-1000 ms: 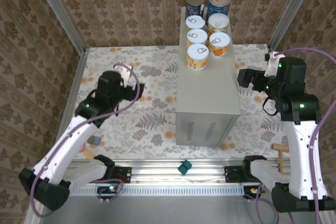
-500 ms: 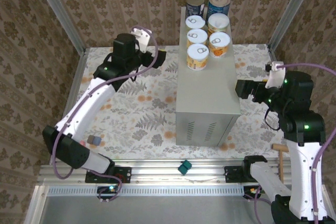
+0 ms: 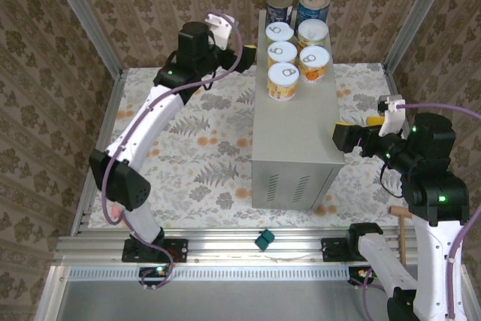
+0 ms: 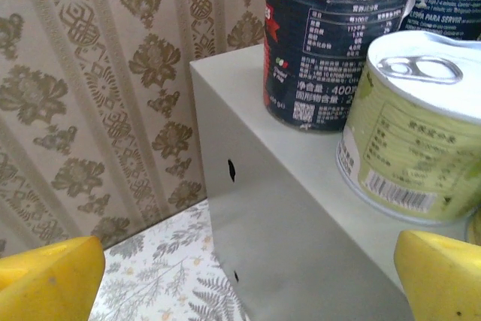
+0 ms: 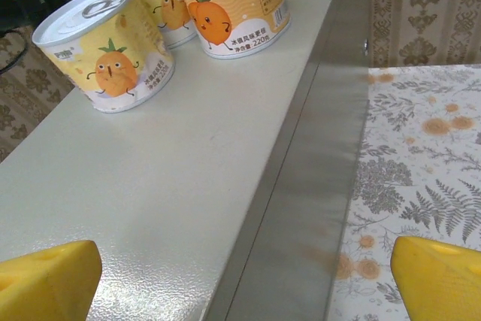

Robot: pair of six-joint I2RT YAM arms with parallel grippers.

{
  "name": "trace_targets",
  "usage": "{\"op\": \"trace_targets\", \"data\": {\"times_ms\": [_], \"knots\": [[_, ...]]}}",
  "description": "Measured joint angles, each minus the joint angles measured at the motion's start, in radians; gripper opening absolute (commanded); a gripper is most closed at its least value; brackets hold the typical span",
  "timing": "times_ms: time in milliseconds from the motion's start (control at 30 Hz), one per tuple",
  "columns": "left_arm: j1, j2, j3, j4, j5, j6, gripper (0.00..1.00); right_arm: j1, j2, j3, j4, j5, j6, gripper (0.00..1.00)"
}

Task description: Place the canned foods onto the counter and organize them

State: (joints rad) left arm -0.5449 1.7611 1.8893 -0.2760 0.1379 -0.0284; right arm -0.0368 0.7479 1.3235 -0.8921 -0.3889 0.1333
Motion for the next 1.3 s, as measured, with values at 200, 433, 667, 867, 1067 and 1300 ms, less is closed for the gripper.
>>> {"op": "trace_targets", "data": {"times_ms": [200,433,667,867,1067,1300], "knots": [[0.005,0.105,0.096,-0.002,0.023,0.0,1.0,0.0,-0.003,-0.003,-0.001,-0.013,0.0,1.0],[0.004,0.16,0.142,-0.009,0.035,0.0,1.0,0.003,-0.003,-0.003,-0.001,-0.022,-0.004,1.0],[0.004,0.185,0.179,-0.011,0.05,0.0,1.0,0.015,-0.003,-0.003,-0.001,-0.038,-0.011,1.0],[0.005,0.215,0.222,-0.022,0.07,-0.001,1.0,0.026,-0.003,-0.003,-0.002,-0.038,-0.026,1.0],[0.004,0.225,0.233,-0.027,0.079,-0.001,1.0,0.031,-0.007,-0.003,-0.002,-0.038,-0.03,1.0],[0.004,0.226,0.233,-0.031,0.079,-0.002,1.0,0.035,-0.01,-0.003,-0.004,-0.038,-0.031,1.0]]}}
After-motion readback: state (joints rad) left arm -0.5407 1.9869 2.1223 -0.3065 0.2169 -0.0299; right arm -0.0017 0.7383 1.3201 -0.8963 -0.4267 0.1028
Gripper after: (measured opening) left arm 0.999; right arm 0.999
